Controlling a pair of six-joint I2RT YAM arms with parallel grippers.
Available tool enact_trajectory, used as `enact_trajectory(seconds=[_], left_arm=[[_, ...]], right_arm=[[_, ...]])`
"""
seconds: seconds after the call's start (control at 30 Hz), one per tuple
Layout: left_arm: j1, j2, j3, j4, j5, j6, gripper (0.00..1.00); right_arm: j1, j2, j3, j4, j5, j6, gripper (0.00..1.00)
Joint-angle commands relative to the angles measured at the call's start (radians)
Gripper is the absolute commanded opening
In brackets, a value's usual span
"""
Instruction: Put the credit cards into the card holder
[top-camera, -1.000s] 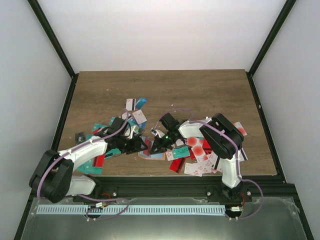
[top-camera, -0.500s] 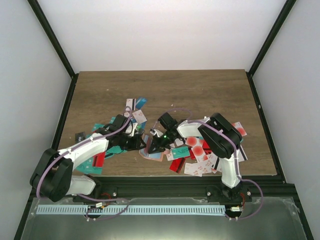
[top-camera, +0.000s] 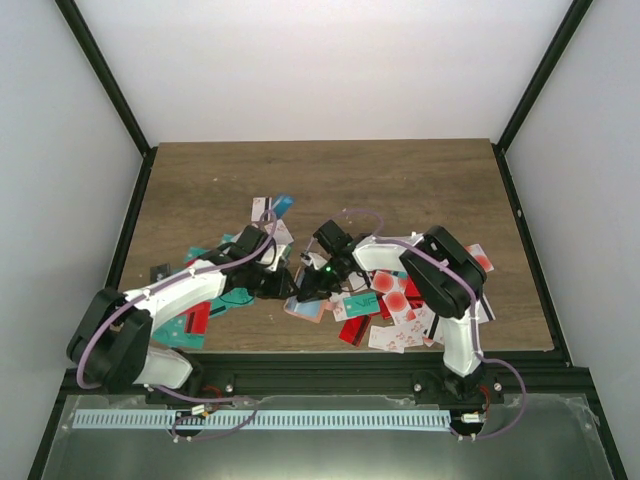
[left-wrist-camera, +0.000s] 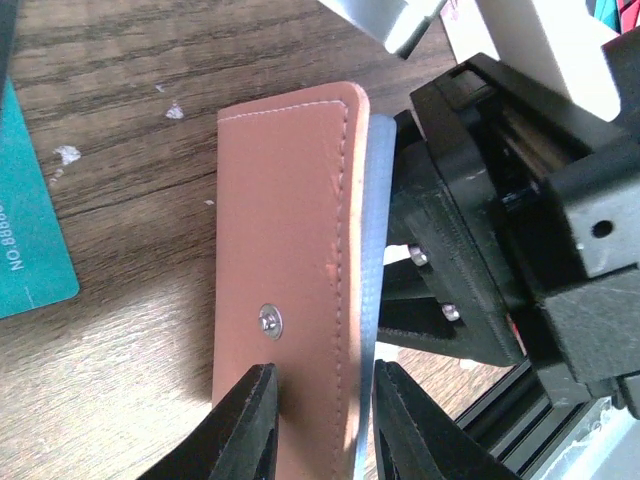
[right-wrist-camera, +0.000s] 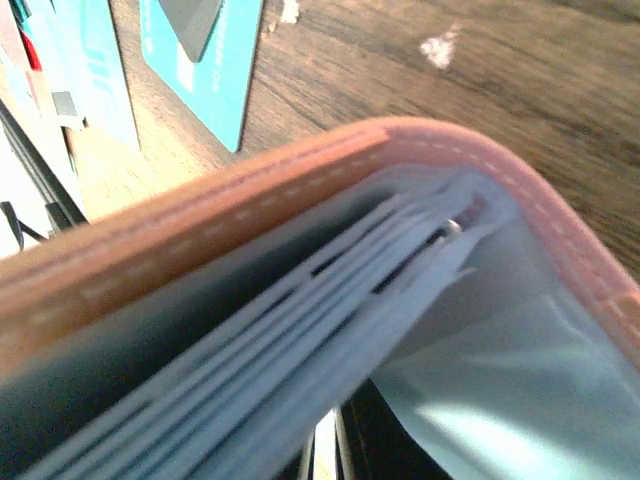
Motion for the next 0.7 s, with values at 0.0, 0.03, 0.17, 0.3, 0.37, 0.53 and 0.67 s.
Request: enact_trajectory(seconds=[0.0, 0.03, 0.17, 0.3, 0.37, 0.53, 0.67], left_arm=[[-0.018, 0.023, 0.028, -0.008, -0.004, 0.025, 0.28], [-0.023, 0.027, 0.030, -0.006, -0.003, 0.026, 0.28], [-0.045, 0.050, 0.033, 0.003, -0.002, 0.031, 0.28], [-0.073, 0.083, 0.049, 0.010, -0.008, 0.032, 0.28], [-0.088, 0.104, 0.062, 0.015, -0.009, 0.031, 0.28], [-0.140, 0.187, 0.116, 0.011, 0.008, 0.034, 0.30], [-0.158, 0.210, 0.161, 0.005, 0.047, 0.011, 0.38]], right_arm=[[0.000, -0.055, 0.029, -0.067, 0.065, 0.005, 0.09], [0.000, -0.064, 0.028, -0.076, 0.069, 0.005, 0.10], [-0.003, -0.121, 0.007, -0.114, 0.092, 0.008, 0.10], [-0.009, -0.197, -0.034, -0.152, 0.122, 0.017, 0.11], [-0.013, -0.244, -0.061, -0.174, 0.140, 0.019, 0.13], [-0.058, -0.398, -0.157, -0.219, 0.214, 0.037, 0.17], [-0.115, -0.510, -0.233, -0.229, 0.236, 0.041, 0.23]])
